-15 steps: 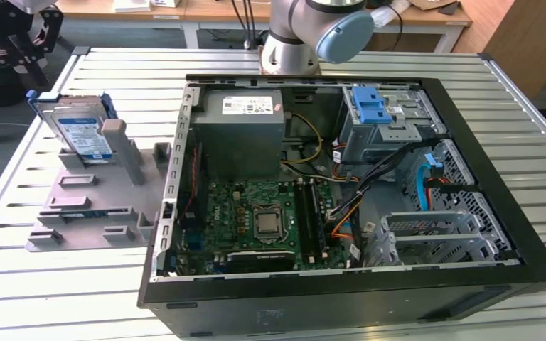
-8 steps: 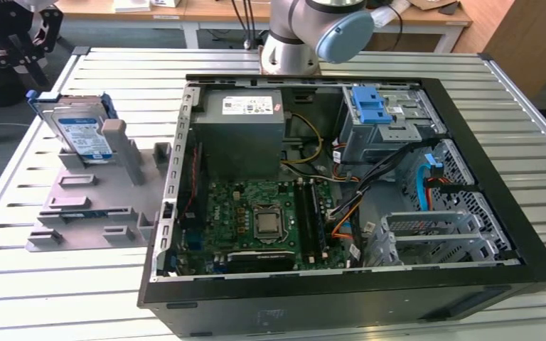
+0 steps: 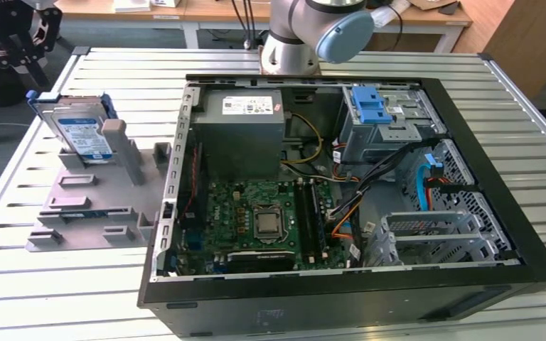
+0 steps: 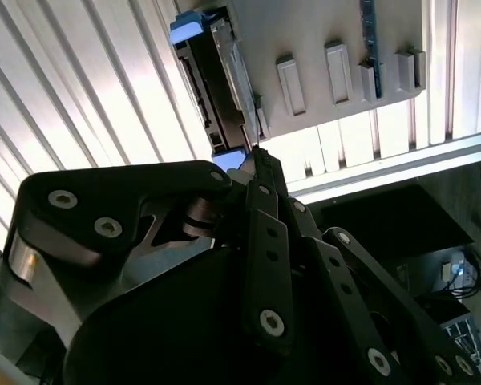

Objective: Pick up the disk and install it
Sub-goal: 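Pick up the disk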

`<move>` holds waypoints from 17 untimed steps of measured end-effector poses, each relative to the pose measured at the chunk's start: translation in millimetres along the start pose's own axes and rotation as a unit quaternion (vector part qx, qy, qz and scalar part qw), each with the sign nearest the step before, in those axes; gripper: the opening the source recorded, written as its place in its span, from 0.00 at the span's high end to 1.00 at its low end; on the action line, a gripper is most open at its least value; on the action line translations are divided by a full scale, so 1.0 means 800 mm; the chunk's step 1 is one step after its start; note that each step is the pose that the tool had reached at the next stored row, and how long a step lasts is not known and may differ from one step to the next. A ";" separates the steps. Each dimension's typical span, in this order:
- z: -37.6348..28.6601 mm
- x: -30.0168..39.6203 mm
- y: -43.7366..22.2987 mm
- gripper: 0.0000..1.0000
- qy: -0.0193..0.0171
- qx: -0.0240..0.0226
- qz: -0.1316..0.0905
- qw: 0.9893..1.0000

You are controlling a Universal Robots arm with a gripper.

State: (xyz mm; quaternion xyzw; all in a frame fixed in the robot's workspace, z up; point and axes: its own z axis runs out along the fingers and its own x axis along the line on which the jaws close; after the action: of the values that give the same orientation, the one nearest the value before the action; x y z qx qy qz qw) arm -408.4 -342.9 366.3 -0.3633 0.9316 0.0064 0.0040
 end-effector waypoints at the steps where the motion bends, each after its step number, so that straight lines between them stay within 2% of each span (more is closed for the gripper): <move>1: 0.0000 0.0000 0.0000 0.89 0.000 0.000 -0.005 1.000; 5: 0.0000 0.0000 0.0000 0.89 0.000 0.000 -0.025 1.000; 10: 0.0001 0.0000 0.0000 0.89 0.000 0.000 -0.049 0.999; 17: 0.0001 0.0000 0.0000 0.89 0.001 -0.001 -0.086 0.996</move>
State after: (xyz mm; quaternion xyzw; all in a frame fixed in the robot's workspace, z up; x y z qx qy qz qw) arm -408.4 -342.9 366.3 -0.4425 0.8967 0.0066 0.0037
